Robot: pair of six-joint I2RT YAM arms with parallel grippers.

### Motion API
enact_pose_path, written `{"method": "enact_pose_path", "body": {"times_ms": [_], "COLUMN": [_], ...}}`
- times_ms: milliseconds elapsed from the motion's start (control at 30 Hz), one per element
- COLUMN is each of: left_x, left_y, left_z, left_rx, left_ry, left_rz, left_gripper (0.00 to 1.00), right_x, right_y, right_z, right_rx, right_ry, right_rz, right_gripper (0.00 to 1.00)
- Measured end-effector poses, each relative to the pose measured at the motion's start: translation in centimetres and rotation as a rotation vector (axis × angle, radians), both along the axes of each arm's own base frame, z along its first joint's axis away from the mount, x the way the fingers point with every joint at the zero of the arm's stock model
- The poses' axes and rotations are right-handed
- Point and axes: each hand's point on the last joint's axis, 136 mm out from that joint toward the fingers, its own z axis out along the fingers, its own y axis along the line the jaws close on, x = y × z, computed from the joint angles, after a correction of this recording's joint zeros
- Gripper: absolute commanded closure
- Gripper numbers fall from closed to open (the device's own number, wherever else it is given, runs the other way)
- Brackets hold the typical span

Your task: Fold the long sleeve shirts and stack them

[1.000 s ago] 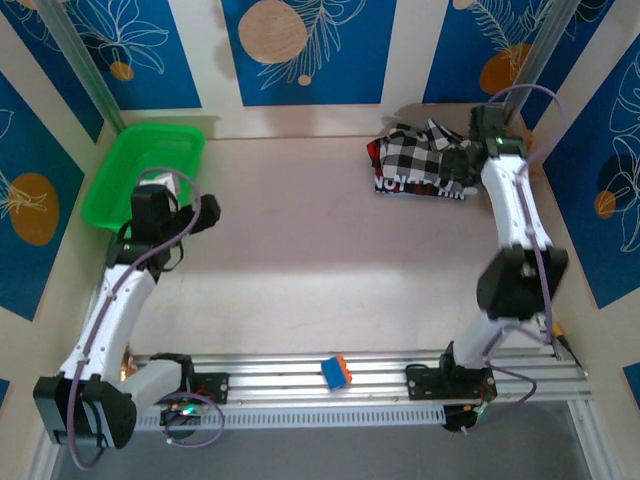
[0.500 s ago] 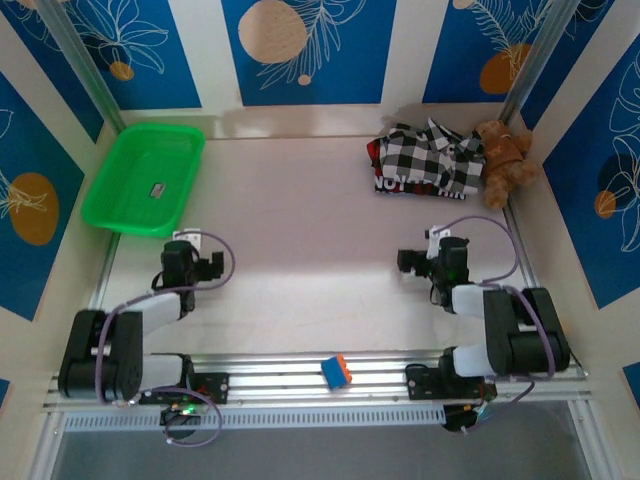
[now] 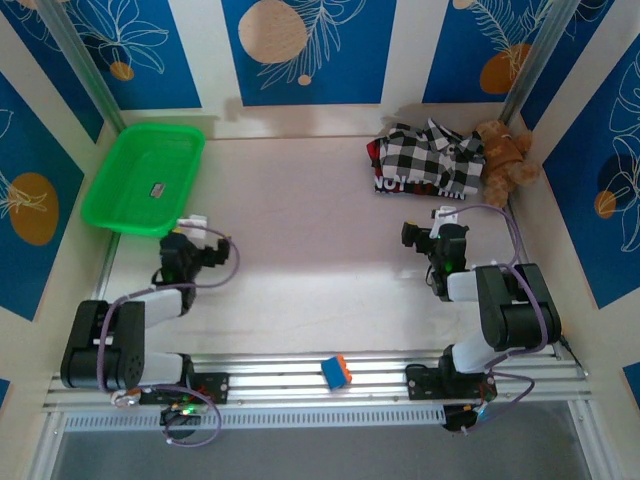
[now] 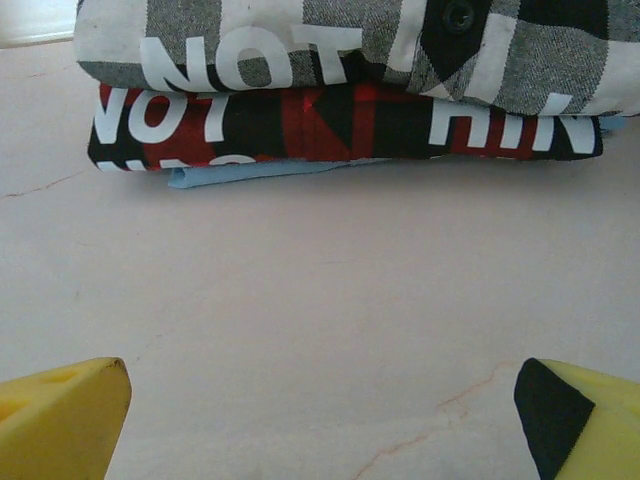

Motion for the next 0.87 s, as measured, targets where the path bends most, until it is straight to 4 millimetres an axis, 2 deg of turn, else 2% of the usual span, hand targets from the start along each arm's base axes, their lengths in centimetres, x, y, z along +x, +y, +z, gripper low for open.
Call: {"method": "enact_pose_path", "body": {"times_ms": [33,100,167,400,500,600,867], "left_x": [-0.3,-0.5,-0.5,-2.0,-0.6,0.1,2.1], "left_y": [-0.1,0.9,1.5,0.9,0.8,0.7,1.5], "left_z": [-0.2,-0.3,0.3,1.0,-0.4,-3.3,-1.1], "left_rx": [0.005,0.020,0.028,0.014,0.000,0.000,-0.064], "left_ry": [-0.002,-0.005,-0.038,-0.123,-0.119,-0.027,-0.084], "left_rz": [0.001,0.047,0.075,0.079,0.081,0.082,0.100], "left_gripper": [0.00,0.00,0.00,0.00,0.00,0.00,0.00], "right_x": [0.0,0.0,0.0,0.0,0.0,0.0,0.0], "right_y": [0.0,-0.1,-0.2,-0.2,-0.2,-0.2,-0.3], "right_z": [0.0,0.0,0.0,0.0,0.0,0.0,0.0], "right_rx": [0.000,0.001,-0.001,-0.002,-0.002,-0.002,0.000], "right_ry": [0.000,0.000,0.000,0.000,0.000,-0.001,0.000], "right_rz": [-0.003,-0.007,-0.010,-0.013,-0.013,-0.013,-0.013], "right_gripper": [0.01,0.01,0.01,0.01,0.01,0.01,0.01]}}
